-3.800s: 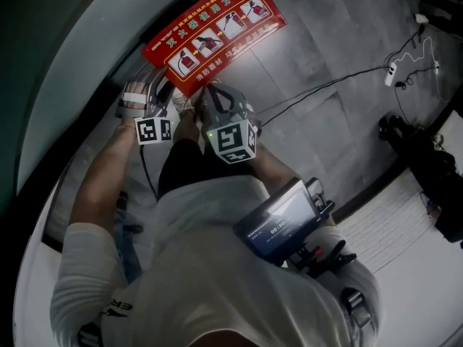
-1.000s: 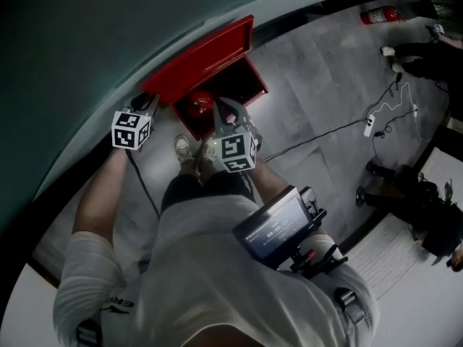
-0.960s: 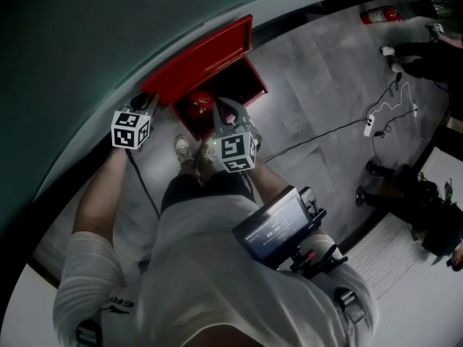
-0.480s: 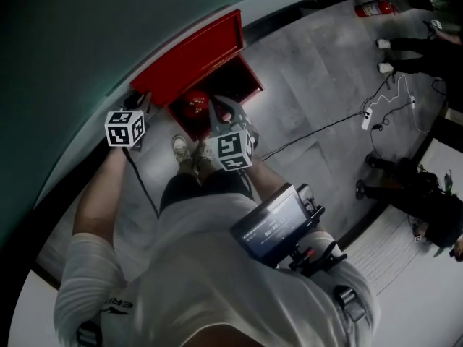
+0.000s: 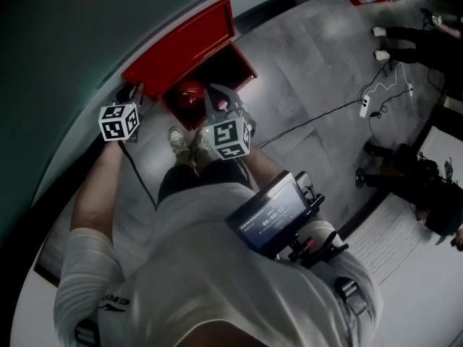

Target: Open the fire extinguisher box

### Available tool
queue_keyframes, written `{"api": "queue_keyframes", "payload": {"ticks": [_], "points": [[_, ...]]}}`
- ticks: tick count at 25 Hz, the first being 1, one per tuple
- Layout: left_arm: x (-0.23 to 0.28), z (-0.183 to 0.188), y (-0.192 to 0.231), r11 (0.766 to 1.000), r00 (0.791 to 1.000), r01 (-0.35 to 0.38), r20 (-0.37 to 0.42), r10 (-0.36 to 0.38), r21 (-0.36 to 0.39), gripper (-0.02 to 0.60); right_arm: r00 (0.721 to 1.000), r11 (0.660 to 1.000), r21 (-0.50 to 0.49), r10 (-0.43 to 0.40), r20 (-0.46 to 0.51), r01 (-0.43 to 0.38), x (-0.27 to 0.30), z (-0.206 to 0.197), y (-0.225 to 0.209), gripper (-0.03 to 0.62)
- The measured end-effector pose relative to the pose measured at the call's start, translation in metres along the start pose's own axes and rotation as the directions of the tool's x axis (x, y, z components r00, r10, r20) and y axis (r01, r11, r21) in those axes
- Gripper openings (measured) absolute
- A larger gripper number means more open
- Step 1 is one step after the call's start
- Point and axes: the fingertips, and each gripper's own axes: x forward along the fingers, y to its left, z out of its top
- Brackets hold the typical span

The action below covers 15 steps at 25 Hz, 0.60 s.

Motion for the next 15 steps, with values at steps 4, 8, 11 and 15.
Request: {"api": "queue_keyframes", "payload": {"ticks": [4,8,11,15], "points": [[-0.002,-0.005,0.007,0.999,0.999,-0.039,0.002,0.039,0.01,0.12,1.0,1.0,0.0,-0.013,0.008,0.013,0.001,0.005,-0.006,0.012],[-0.01,-0.011,0.012,0.997,0.997,-0.072,0.002,0.072,0.028,0.118,1.0,1.0,0.007,-0.026,0.013,0.026,0.003,0.01,-0.012,0.012],[-0.019,-0.006,0.005,0.995,0.996,-0.079,0.04,0.077,0.052,0.073,0.999,1.0,0.016,-0.026,0.022,0.026,0.004,0.013,-0.014,0.012],[-0.031,0.015,-0.016,0.994,0.991,-0.057,0.126,0.045,0.094,0.003,0.999,0.999,0.051,-0.01,0.037,0.008,0.005,0.018,-0.014,0.012]]}}
